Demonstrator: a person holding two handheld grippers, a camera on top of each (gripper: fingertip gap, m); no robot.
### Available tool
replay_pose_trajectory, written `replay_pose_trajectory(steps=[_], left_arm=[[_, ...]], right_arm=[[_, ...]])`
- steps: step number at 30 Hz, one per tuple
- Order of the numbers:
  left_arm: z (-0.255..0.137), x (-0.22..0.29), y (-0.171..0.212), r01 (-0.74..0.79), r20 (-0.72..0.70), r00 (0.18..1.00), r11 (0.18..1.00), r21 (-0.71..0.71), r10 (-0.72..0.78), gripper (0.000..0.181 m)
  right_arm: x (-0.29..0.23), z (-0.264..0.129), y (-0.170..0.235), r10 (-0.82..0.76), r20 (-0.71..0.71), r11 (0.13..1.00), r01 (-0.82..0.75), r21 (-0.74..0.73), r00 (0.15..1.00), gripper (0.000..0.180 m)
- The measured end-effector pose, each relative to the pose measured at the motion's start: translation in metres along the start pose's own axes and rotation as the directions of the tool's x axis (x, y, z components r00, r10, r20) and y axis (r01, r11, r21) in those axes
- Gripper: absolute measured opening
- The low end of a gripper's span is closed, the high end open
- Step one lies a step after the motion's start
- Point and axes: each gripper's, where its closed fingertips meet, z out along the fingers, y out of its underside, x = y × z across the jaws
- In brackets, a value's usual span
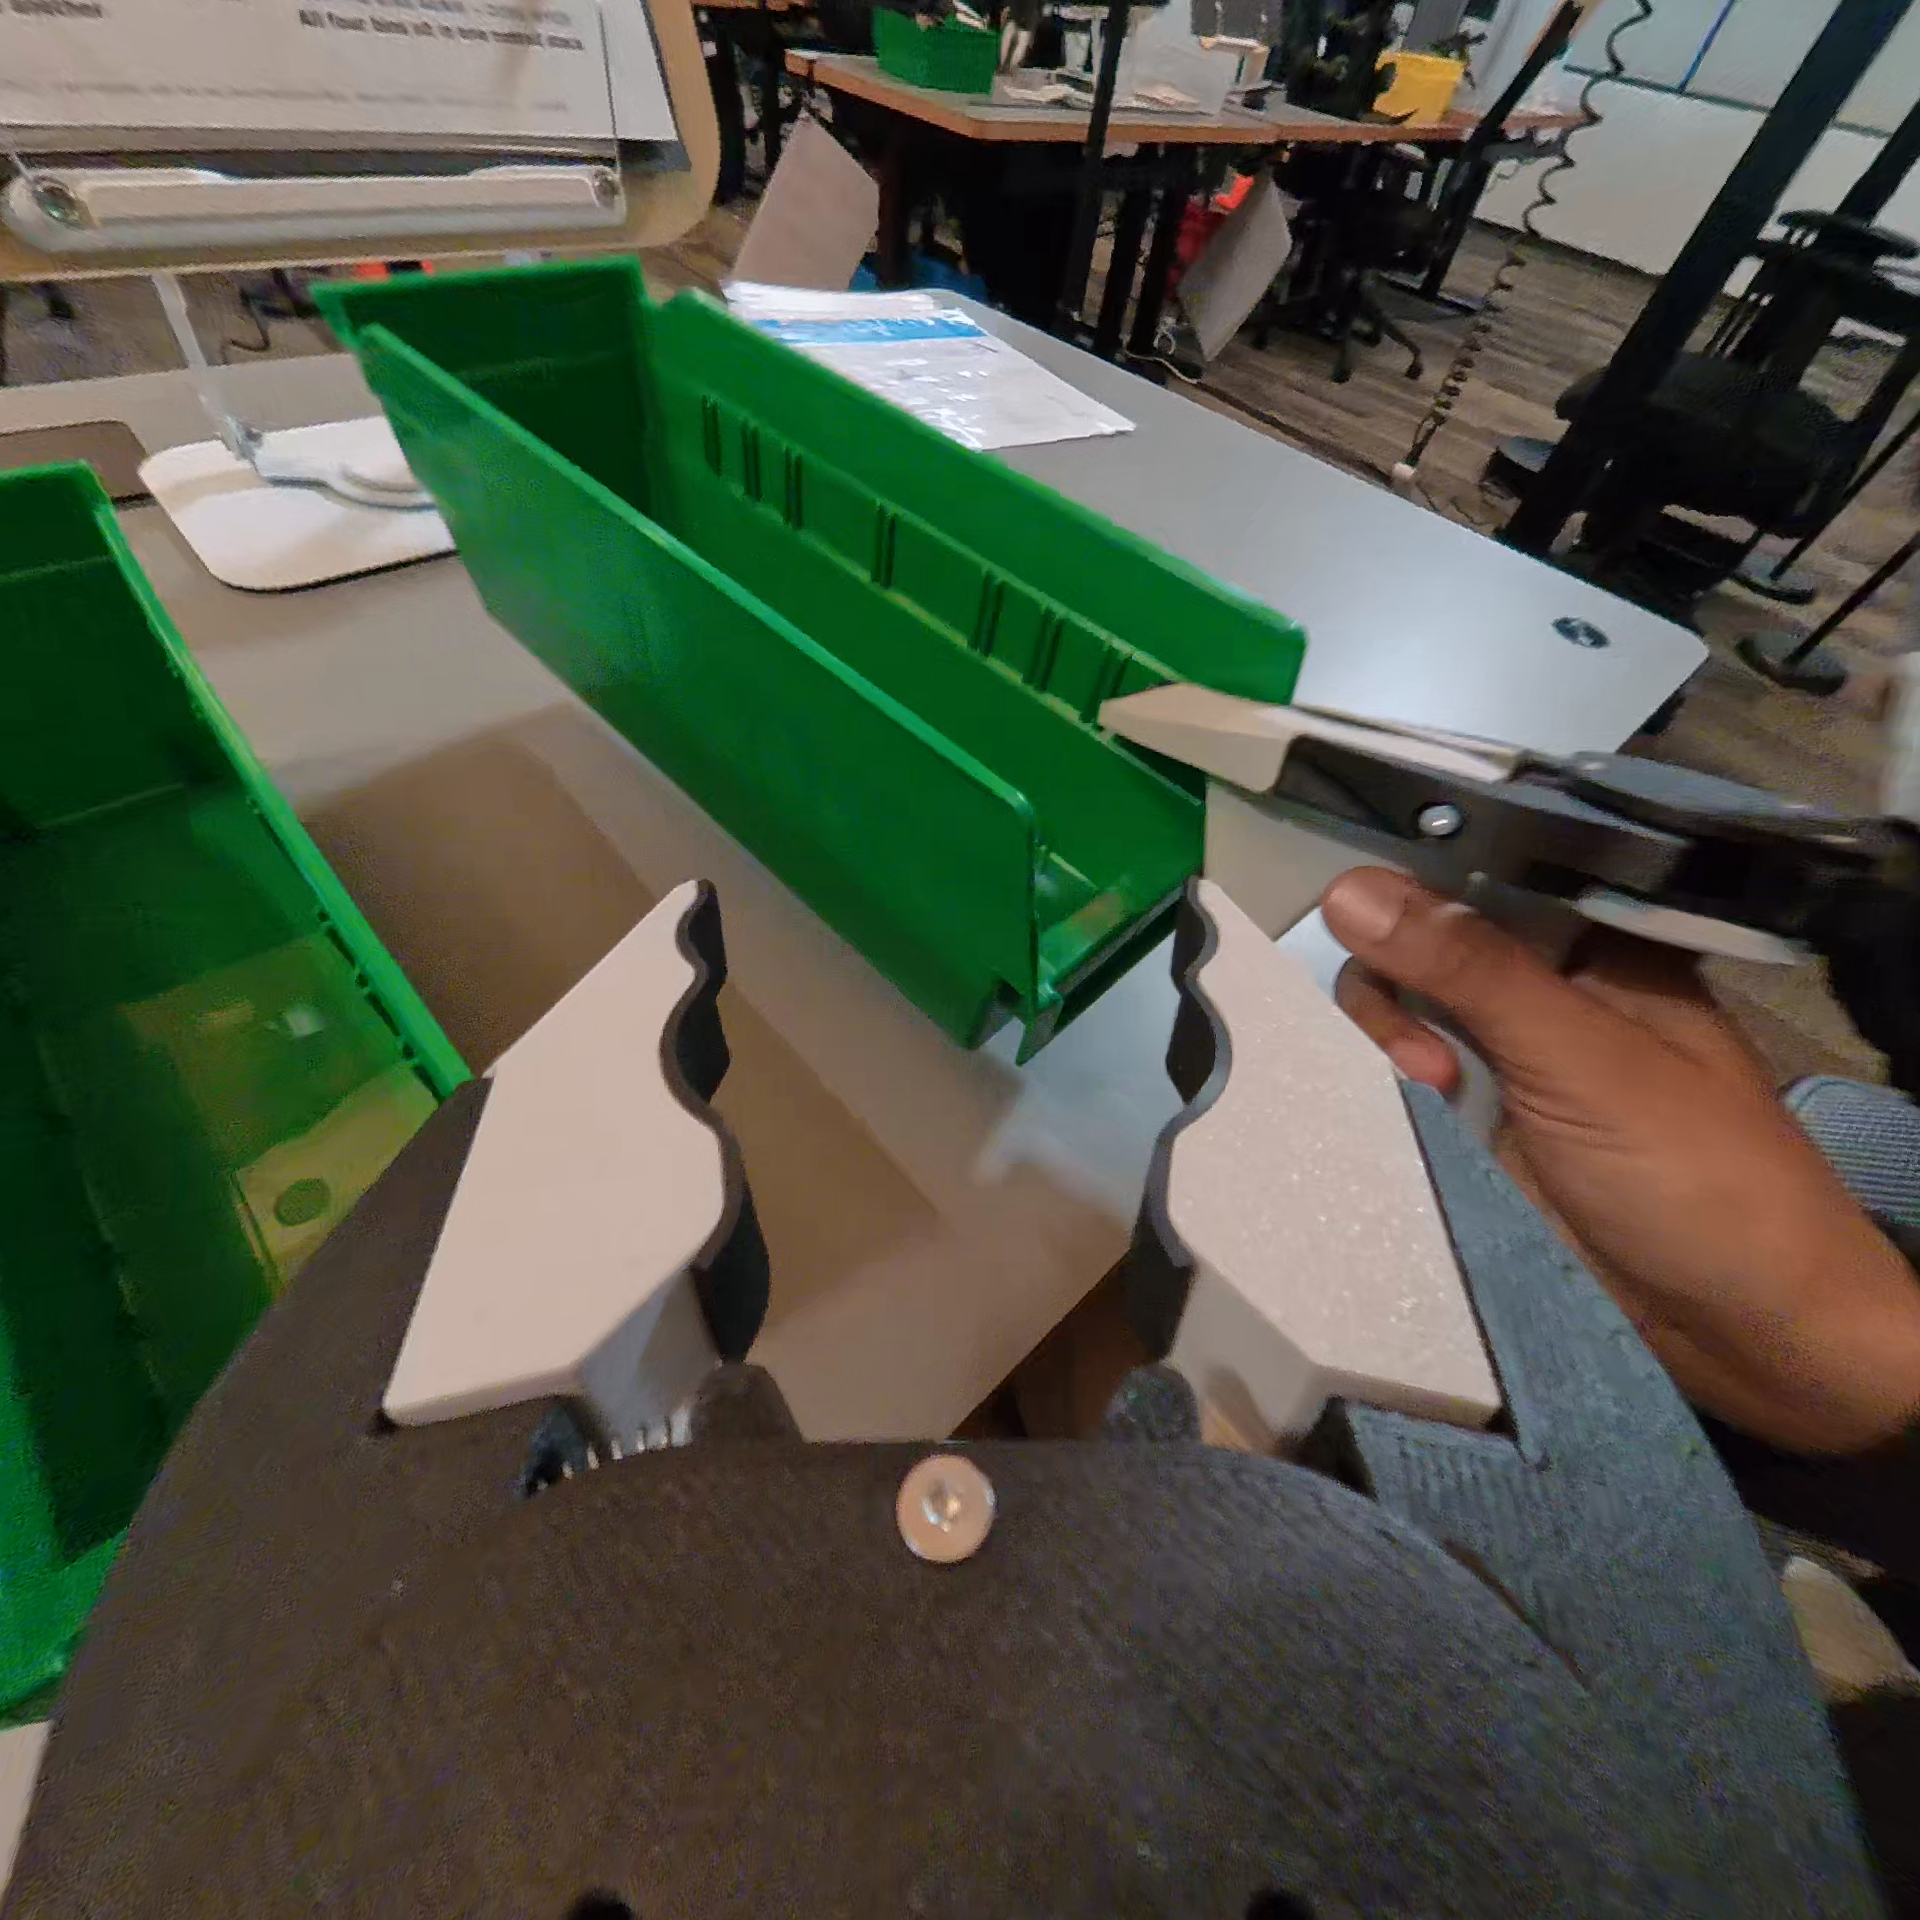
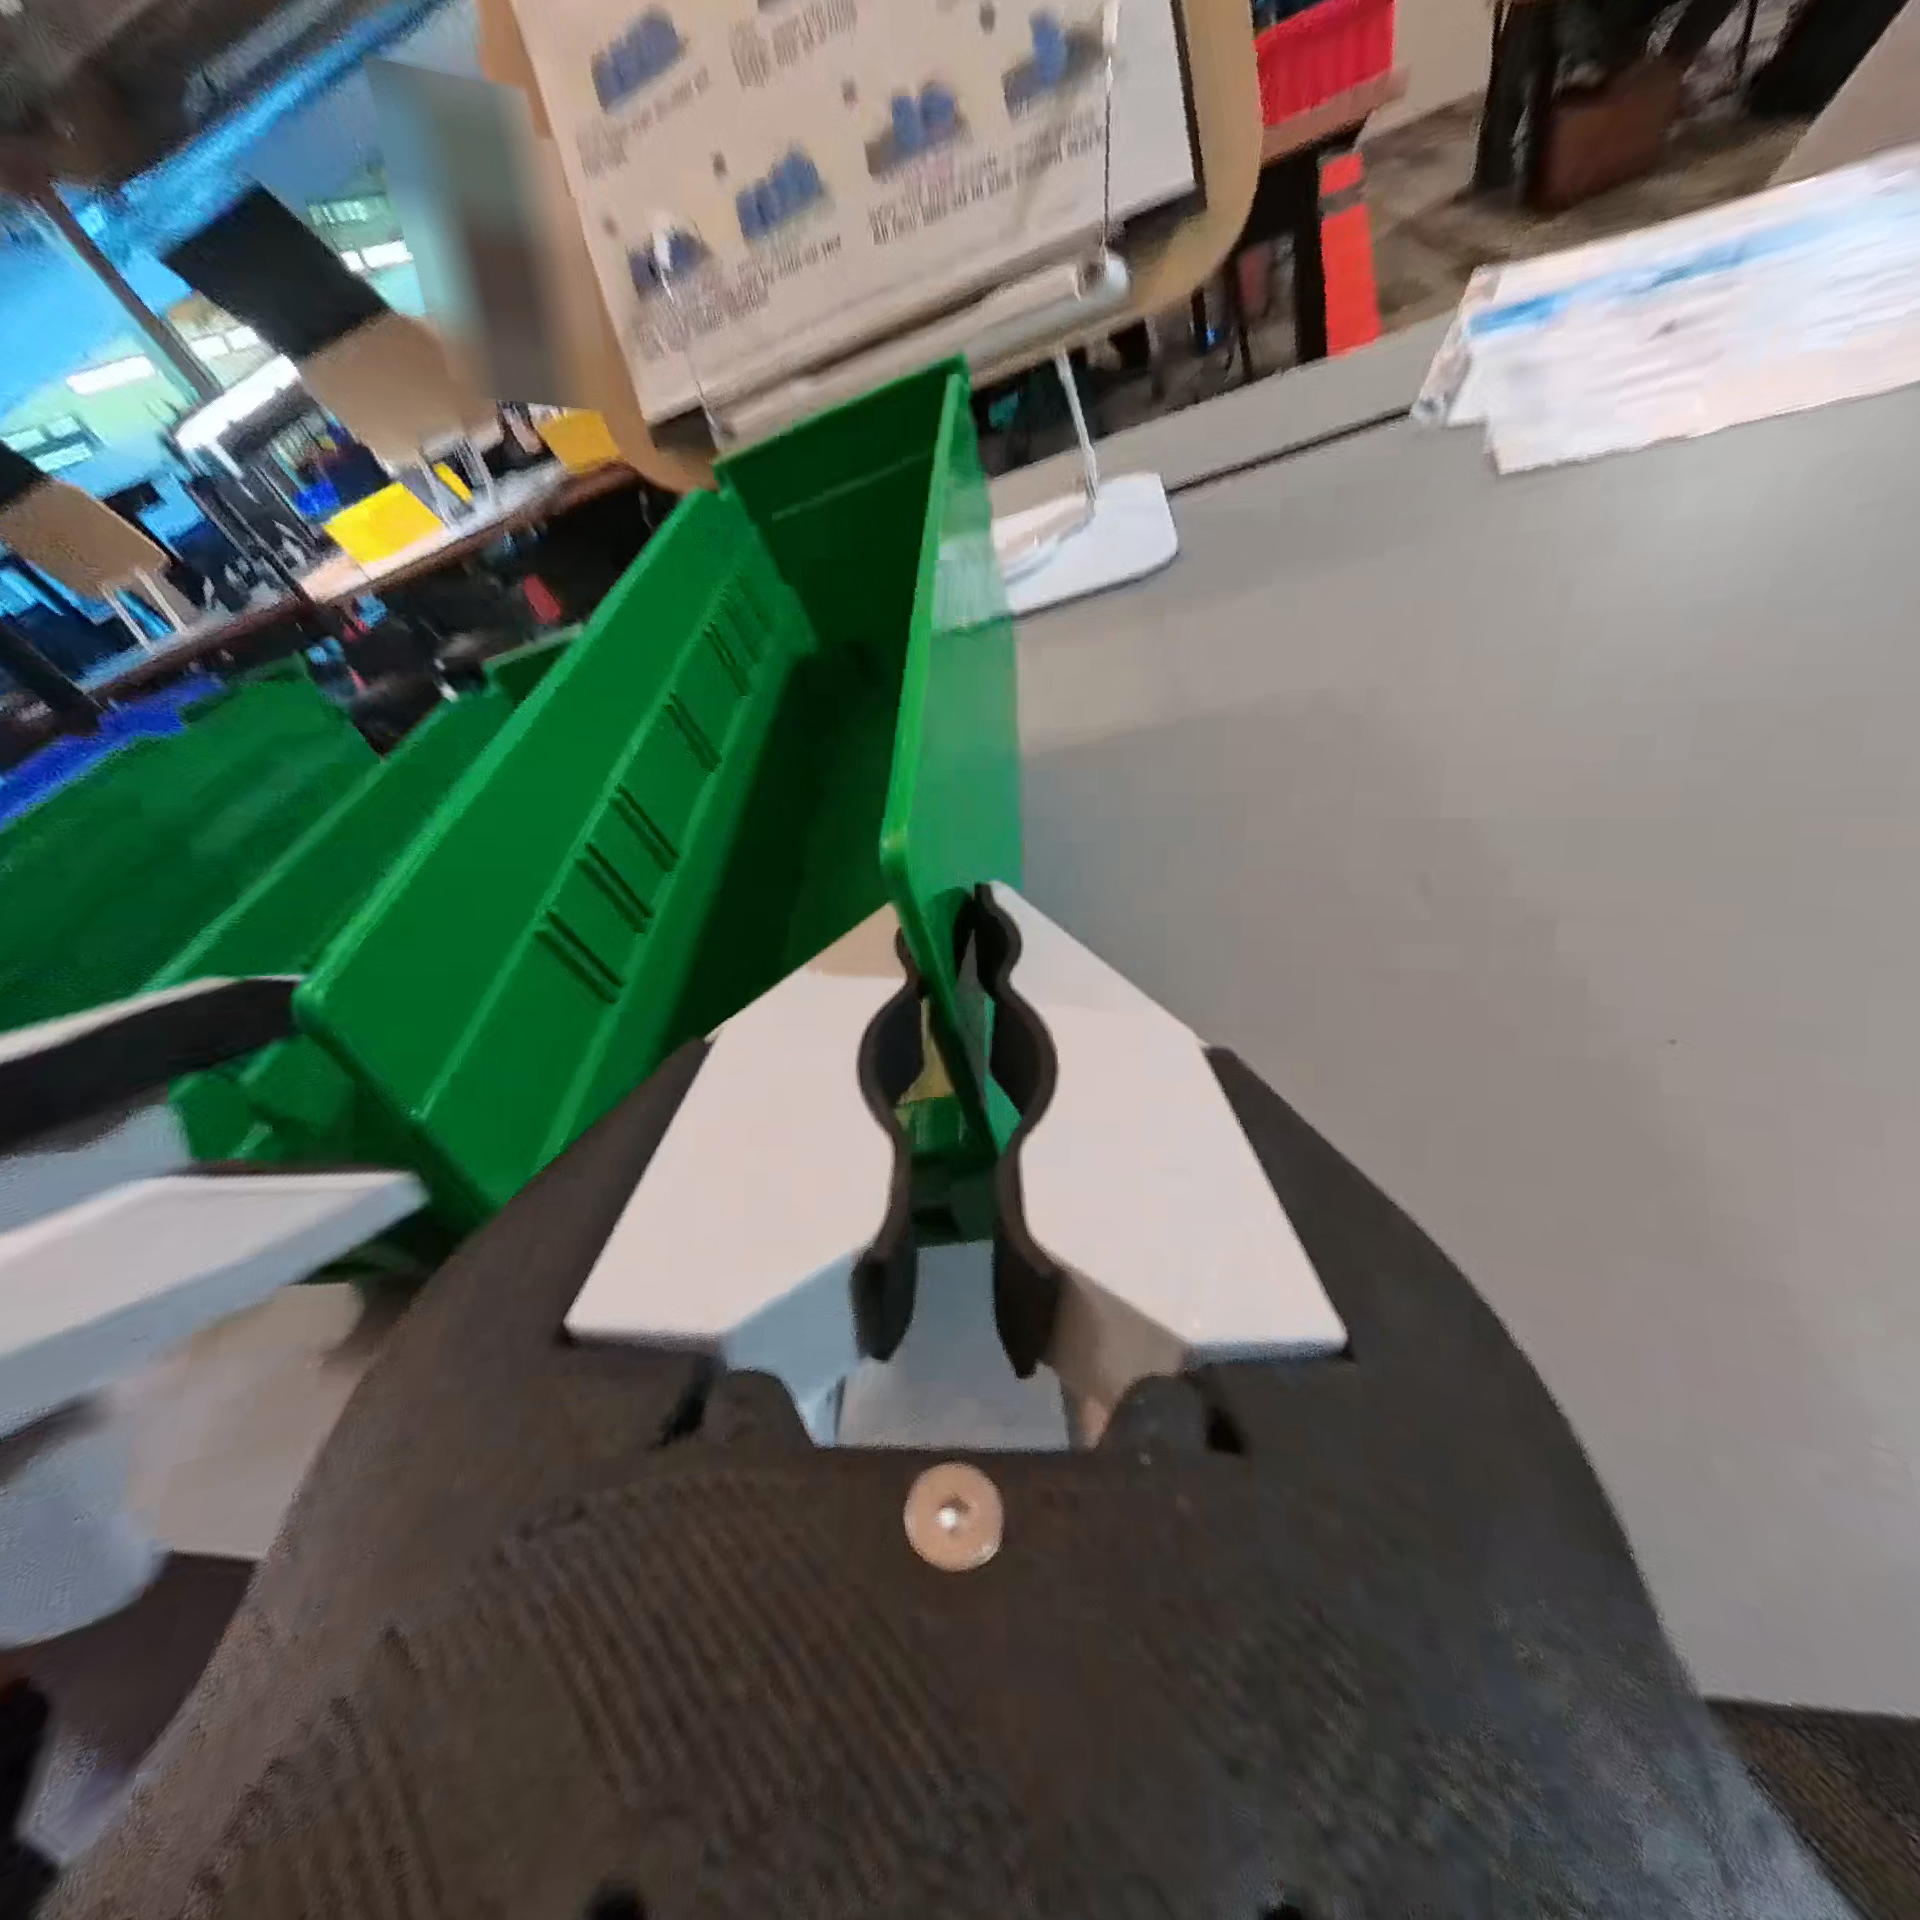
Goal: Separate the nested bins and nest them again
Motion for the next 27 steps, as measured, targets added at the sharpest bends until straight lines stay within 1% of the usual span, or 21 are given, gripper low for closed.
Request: replay_pose_trajectory(steps=[1,3,5,6,8,10,12,15,17,18,20,22,23,27], left_arm=[[0.001,0.002,0.001,-0.019,0.016,1.000,1.000,0.006,0.019,0.081],[0.000,0.005,-0.004,-0.050,0.041,0.998,0.997,0.056,0.048,0.072],[-0.006,0.008,-0.014,-0.057,0.044,0.998,0.990,0.133,0.052,0.054],[-0.009,0.010,-0.019,-0.062,0.039,0.998,0.984,0.165,0.056,0.049],[-0.015,0.001,-0.026,-0.090,0.098,0.993,0.976,0.201,0.071,0.038],[-0.015,-0.010,-0.025,-0.115,0.129,0.987,0.978,0.177,0.092,0.029],[-0.016,-0.018,-0.023,-0.050,0.114,0.993,0.982,0.182,0.030,0.021],[-0.020,-0.031,-0.026,0.123,0.060,0.988,0.964,0.236,-0.141,0.005],[-0.027,-0.039,-0.033,0.166,0.021,0.984,0.943,0.289,-0.179,0.001],[-0.032,-0.043,-0.037,0.170,0.017,0.983,0.936,0.310,-0.184,0.002],[-0.041,-0.051,-0.047,0.175,0.018,0.981,0.917,0.359,-0.194,0.001],[-0.047,-0.057,-0.054,0.184,0.017,0.979,0.908,0.375,-0.205,0.001],[-0.050,-0.061,-0.056,0.168,0.028,0.981,0.908,0.385,-0.193,0.001],[-0.070,-0.084,-0.075,0.091,0.114,0.981,0.895,0.436,-0.155,0.001]], right_arm=[[-0.005,-0.007,-0.006,0.000,0.004,1.000,0.000,0.027,1.000,0.005],[-0.017,-0.020,-0.015,-0.015,0.021,0.997,0.013,0.073,1.000,0.005],[-0.032,-0.031,-0.020,-0.032,0.050,0.993,0.026,0.118,0.998,0.004],[-0.040,-0.035,-0.023,-0.054,0.056,0.989,0.046,0.142,0.997,0.004],[-0.052,-0.039,-0.028,-0.161,0.047,0.970,0.150,0.189,0.986,0.005],[-0.065,-0.045,-0.035,-0.296,0.028,0.927,0.280,0.250,0.955,0.009],[-0.081,-0.053,-0.042,-0.410,0.006,0.867,0.388,0.312,0.912,0.012],[-0.105,-0.065,-0.041,-0.554,-0.036,0.763,0.525,0.377,0.832,0.019],[-0.121,-0.071,-0.038,-0.631,-0.060,0.691,0.595,0.410,0.773,0.023],[-0.126,-0.072,-0.035,-0.652,-0.058,0.673,0.612,0.415,0.756,0.025],[-0.131,-0.071,-0.028,-0.653,-0.011,0.687,0.598,0.414,0.758,0.030],[-0.138,-0.069,-0.019,-0.660,0.070,0.703,0.582,0.409,0.748,0.034],[-0.142,-0.071,-0.017,-0.667,0.102,0.702,0.576,0.420,0.738,0.033],[-0.151,-0.080,-0.015,-0.685,0.121,0.677,0.567,0.470,0.719,0.032]])
